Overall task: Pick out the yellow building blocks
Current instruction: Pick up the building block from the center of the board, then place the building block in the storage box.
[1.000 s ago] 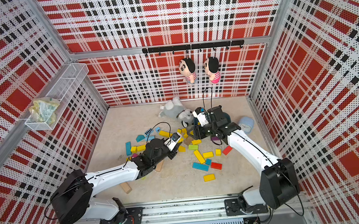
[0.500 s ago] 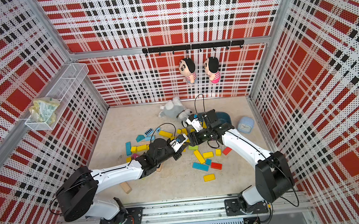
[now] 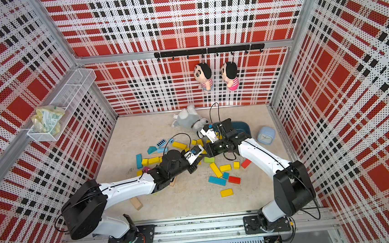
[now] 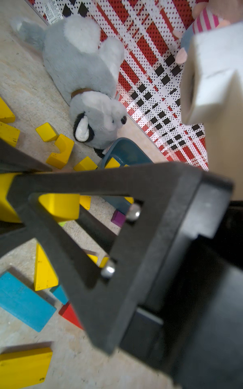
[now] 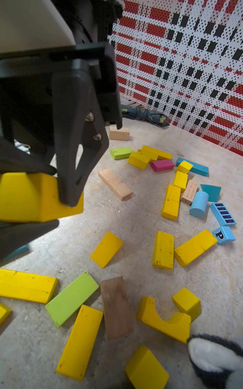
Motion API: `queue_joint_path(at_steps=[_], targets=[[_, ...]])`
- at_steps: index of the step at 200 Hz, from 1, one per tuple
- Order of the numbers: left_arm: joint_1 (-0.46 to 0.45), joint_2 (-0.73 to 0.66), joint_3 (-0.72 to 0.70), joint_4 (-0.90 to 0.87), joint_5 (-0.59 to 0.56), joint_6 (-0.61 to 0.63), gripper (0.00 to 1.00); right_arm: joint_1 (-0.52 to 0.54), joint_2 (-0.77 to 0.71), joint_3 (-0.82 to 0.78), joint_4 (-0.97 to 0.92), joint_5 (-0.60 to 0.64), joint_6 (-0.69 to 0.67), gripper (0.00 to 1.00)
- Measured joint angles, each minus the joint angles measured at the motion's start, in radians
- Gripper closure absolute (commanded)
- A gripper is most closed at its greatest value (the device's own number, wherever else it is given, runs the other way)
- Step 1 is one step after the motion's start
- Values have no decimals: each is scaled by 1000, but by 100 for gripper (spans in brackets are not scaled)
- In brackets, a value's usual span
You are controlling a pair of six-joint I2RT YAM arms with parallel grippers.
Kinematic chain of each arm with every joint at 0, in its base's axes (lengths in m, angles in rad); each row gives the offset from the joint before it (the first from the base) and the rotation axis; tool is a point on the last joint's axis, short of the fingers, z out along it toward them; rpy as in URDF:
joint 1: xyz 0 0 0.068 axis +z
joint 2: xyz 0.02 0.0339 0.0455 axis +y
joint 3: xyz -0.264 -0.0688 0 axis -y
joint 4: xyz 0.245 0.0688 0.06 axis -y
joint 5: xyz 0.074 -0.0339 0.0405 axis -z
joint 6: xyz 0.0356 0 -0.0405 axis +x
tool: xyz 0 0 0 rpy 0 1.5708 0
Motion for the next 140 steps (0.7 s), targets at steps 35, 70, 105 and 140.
queue_joint_path(at_steps=[35, 70, 105, 140], targets=[[-1, -1, 3, 19, -42, -13, 2, -8, 0, -2, 58, 17, 60, 99], [5, -43, -21, 51, -114, -33, 2, -81, 0, -25, 123, 76, 151, 100], [43, -134, -89, 106, -277, -152, 2, -221, 9, -40, 200, 228, 282, 95], [162, -230, -163, 132, -455, -371, 2, -262, 120, 38, 209, 446, 351, 95]])
